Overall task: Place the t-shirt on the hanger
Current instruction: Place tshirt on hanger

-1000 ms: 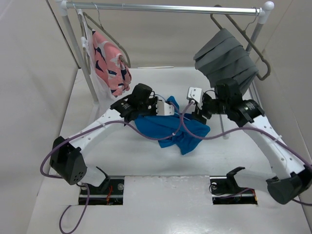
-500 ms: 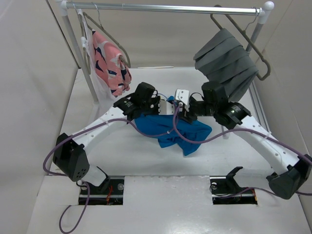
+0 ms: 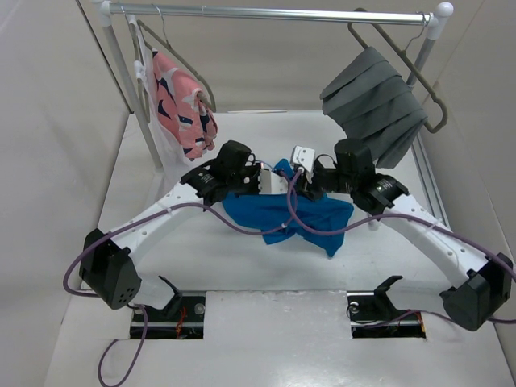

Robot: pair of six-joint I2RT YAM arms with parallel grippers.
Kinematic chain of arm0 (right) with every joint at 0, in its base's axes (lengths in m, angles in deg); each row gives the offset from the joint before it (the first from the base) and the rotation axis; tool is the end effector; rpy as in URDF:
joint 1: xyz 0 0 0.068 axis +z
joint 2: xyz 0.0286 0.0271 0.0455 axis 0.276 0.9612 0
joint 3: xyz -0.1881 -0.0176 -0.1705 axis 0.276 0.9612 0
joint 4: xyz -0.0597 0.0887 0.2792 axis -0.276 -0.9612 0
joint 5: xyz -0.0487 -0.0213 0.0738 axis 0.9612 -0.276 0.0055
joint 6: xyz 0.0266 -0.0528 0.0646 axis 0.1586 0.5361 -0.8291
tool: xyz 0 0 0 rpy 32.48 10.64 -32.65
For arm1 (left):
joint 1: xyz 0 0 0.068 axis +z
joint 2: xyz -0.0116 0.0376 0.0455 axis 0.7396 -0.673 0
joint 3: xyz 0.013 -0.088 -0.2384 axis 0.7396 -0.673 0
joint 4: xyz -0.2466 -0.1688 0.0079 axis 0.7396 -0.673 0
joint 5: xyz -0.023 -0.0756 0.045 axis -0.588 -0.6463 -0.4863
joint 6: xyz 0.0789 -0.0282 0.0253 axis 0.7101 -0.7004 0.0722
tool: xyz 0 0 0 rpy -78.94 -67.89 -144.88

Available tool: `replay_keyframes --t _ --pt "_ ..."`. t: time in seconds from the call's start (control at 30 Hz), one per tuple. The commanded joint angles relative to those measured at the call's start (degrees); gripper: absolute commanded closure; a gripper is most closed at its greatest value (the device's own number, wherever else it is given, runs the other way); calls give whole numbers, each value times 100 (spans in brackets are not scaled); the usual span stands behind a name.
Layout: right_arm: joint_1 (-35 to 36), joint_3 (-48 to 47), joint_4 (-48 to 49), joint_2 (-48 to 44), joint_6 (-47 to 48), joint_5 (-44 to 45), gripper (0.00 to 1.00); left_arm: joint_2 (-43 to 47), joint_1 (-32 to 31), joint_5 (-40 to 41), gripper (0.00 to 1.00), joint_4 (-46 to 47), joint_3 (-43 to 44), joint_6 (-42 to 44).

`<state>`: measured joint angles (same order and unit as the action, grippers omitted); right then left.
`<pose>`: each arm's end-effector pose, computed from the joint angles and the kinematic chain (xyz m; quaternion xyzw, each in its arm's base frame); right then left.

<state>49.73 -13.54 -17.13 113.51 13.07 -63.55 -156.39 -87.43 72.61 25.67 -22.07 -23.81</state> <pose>0.2694 0.2257 0.3114 -0.5639 0.6148 0.2208 0.5052 0.2904 -0.2634 0.2714 0.6977 0.5328 -0.0183 0.4786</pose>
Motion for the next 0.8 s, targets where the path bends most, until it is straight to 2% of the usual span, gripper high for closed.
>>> replay_keyframes --t 0.0,0.1,0.13,0.17,0.23,0.27,0.33,0.43,0.53,0.7,0.77 --pt "-40 95 921 266 -206 -365 63 313 -53 -493 100 332 228 -135" --pt "12 95 1220 381 -424 -428 76 313 -53 -432 100 332 228 -187" --pt "12 95 1220 381 -478 -349 86 313 -53 -362 100 332 228 -188" --pt "12 43 1220 328 -556 -244 100 313 -53 -362 100 332 228 -266" --pt "-224 191 1220 22 -890 -164 100 313 -53 -117 100 472 176 -538" --pt "-355 270 1168 -136 -996 -164 100 313 -53 -37 90 473 175 -626" --pt "-786 394 914 -663 -1076 -103 100 313 96 43 76 604 175 -1011" --pt "-1268 394 9 -1234 -919 284 100 260 377 43 55 657 228 -1443" --pt "-1586 394 -624 -1569 -803 284 100 330 430 -72 45 815 228 -1874" --pt "-1640 156 -1073 -1816 -663 284 100 603 431 -405 18 1351 105 -2744" --pt "-1640 16 -1074 -1886 -663 232 100 664 431 -405 18 1466 53 -3443"
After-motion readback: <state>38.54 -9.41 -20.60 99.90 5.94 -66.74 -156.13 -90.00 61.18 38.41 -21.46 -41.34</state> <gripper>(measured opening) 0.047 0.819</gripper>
